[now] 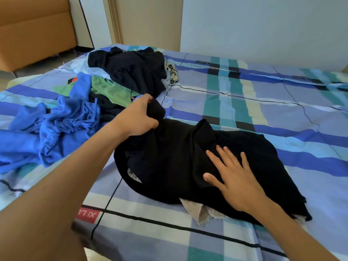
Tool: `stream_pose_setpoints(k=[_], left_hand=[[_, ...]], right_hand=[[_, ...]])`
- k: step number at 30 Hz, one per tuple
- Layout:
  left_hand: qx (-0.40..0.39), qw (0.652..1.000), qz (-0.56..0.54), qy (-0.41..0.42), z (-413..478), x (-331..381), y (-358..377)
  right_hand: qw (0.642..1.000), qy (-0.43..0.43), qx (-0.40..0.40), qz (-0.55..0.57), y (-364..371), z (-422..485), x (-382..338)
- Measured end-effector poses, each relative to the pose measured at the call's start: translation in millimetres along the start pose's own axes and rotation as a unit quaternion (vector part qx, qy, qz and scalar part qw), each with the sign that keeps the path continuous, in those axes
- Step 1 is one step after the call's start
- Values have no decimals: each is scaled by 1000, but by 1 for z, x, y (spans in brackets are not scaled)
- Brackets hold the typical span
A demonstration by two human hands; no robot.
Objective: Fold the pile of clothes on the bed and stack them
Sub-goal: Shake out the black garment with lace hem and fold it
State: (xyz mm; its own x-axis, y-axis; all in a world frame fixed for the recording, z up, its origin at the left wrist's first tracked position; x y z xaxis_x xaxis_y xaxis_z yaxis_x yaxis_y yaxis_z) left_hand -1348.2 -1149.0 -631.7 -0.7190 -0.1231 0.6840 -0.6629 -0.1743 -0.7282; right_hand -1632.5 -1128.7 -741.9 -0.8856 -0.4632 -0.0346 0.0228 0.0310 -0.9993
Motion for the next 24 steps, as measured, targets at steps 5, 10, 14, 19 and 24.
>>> stream_pose_setpoints(k=[5,10,14,19,24], left_hand=[[-128,967,-126,182,-32,84,31],[-264,935,-145,188,-44,74,73],[-95,972,-18,213,-22,36,55],[-13,985,44,169,-13,11,74],[-22,974,-101,202,-11,37,105]], right_hand=[[1000,-3,5,22,0,-2,2],[995,29,-52,81,-25,-13,-9],[998,-27,-34,46,-15,-9,-2],[980,-27,-22,195,-20,-2,16],[860,90,178,469,-78,-10,48]])
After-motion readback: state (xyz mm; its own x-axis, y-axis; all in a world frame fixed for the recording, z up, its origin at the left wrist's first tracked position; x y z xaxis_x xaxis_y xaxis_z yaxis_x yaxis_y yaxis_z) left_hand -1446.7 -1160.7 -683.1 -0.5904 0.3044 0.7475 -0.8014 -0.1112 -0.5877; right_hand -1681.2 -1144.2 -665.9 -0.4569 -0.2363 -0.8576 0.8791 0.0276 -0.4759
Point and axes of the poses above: each hand's wrist, its own z-axis towards the middle knuckle, its own y-axis out of the palm, x = y × z, the point moved 4 cm from there along z, towards the middle knuckle, and after that the axes turned 4 degrees about x, right-handed, at the moved point
